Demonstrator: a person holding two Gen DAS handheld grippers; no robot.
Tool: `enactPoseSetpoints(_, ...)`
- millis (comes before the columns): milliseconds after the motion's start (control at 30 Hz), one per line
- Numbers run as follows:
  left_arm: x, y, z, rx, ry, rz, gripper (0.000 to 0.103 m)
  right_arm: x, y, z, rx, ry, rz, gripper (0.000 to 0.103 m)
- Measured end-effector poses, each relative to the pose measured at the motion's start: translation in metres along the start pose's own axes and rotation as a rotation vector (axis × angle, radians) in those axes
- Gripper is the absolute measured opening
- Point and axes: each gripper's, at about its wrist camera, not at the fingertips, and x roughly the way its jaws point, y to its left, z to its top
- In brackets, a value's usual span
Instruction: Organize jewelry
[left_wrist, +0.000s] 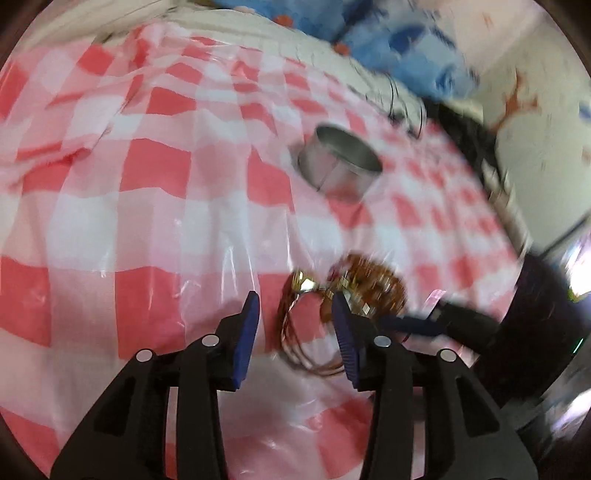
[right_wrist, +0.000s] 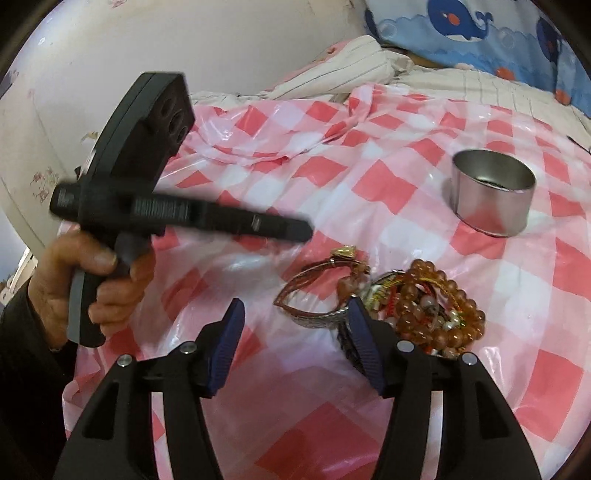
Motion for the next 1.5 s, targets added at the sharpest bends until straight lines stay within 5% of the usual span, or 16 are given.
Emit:
enactPoseSetpoints(100, -0.003, 0.001, 0.001, 0.007, -0.031, 0.050, 0.038, -0.002, -0.007, -0.002, 0.031, -0.003, 0.021, 0.057)
enactPoseSetpoints(267, -0.025, 0.028, 0.006, -0.122, -0.131, 0.062, 0.044, 0.007, -0.004, 0.009, 0.028, 0.003, -0.018, 0.056)
enactPoseSetpoints(433, -0.030, 0.031, 0.009, -0.145, -0.154, 0.036, 0.049, 0.028, -0.015, 0.020, 0.054, 0.099, -0.131, 0.023)
enactPoseSetpoints(633, -0.029, 0.024, 0.010, -0.128, -0.155, 0.027, 0.052, 0.036, -0.021, 0.017, 0.076, 0.185, -0.186, 0.021)
enactPoseSetpoints(800, -0.028, 0.026, 0.009, -0.138, -0.155, 0.031, 0.053, 0.020, -0.006, 0.016, 0.013, 0.082, -0.233, 0.006)
enactPoseSetpoints(1000, -0.024, 0.022, 0.009, -0.116, -0.139, 0.030, 0.053, -0.023, 0.011, 0.004, -0.051, -0.045, -0.218, 0.005)
enactPoseSetpoints(1333, 0.029, -0.029, -0.009, 0.213, -0.013, 0.227, 0.052, -0.060, -0.021, -0.037, 0.111, -0.059, -0.156, 0.005)
enactPoseSetpoints(1500, 0.031, -0.042, -0.018, 0.335, -0.023, 0.303, 0.018, -0.052, -0.031, -0.041, 0.149, -0.042, -0.157, 0.005)
